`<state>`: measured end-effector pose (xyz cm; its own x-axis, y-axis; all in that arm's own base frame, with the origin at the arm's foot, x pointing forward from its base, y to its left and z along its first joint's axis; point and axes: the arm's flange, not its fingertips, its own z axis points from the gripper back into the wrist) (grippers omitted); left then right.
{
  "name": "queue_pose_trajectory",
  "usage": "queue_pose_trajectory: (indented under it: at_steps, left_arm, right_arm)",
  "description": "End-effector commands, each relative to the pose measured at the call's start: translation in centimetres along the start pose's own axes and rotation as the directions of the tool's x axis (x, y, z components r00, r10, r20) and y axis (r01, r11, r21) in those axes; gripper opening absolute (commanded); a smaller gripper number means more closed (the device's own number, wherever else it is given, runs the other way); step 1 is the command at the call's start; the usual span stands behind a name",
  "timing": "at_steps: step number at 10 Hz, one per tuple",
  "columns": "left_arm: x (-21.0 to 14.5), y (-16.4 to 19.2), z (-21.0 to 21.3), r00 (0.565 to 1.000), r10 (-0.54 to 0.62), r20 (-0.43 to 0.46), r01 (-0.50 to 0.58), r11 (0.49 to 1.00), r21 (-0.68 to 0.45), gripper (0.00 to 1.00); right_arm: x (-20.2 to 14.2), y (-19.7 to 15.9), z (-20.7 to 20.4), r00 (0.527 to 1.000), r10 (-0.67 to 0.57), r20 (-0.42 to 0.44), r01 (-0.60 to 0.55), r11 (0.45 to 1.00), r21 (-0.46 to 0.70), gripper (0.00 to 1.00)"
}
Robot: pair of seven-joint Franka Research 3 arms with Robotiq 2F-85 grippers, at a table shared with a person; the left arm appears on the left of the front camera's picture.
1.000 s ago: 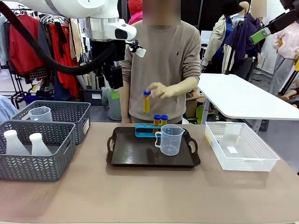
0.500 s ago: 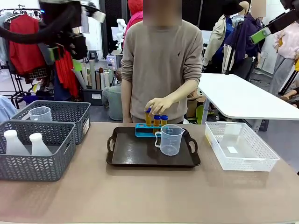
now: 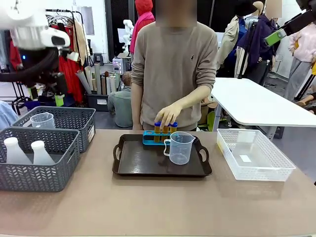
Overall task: Prepare the laboratory tools.
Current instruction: Pick up one Small flask and place it on the Handle tray.
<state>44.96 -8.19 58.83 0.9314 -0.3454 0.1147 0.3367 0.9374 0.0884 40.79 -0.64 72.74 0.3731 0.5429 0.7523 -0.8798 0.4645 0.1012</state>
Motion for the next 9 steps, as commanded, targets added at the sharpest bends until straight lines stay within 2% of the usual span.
queue_pose_trajectory:
  at_steps: [1,3,5,7,8,9]
  left_arm:
    - [-0.8,1.5,-2.7,0.994,0.108,0.037,-0.107,0.994,-0.028,1.00]
    - [-2.0,3.2,-5.5,0.975,0.213,0.055,-0.210,0.976,-0.063,1.00]
    - [-3.5,4.1,-7.2,0.951,0.309,0.020,-0.306,0.949,-0.078,1.00]
    - [-4.1,4.3,-9.8,0.947,0.318,-0.044,-0.321,0.943,-0.092,1.00]
    - [-3.5,2.8,-9.7,0.962,0.271,-0.034,-0.273,0.960,-0.069,1.00]
    - [-3.8,4.7,-8.9,0.953,0.301,-0.033,-0.303,0.951,-0.057,1.00]
  right_arm:
    - [0.2,0.2,0.0,1.000,-0.001,0.009,0.001,1.000,0.005,1.00]
    - [0.2,0.2,0.0,1.000,-0.001,0.009,0.001,1.000,0.005,1.00]
    - [0.2,0.2,0.0,1.000,-0.001,0.009,0.001,1.000,0.005,1.00]
    - [0.2,0.2,0.0,1.000,-0.001,0.009,0.001,1.000,0.005,1.00]
    - [0.2,0.2,0.0,1.000,-0.001,0.009,0.001,1.000,0.005,1.00]
    - [0.2,0.2,0.0,1.000,-0.001,0.009,0.001,1.000,0.005,1.00]
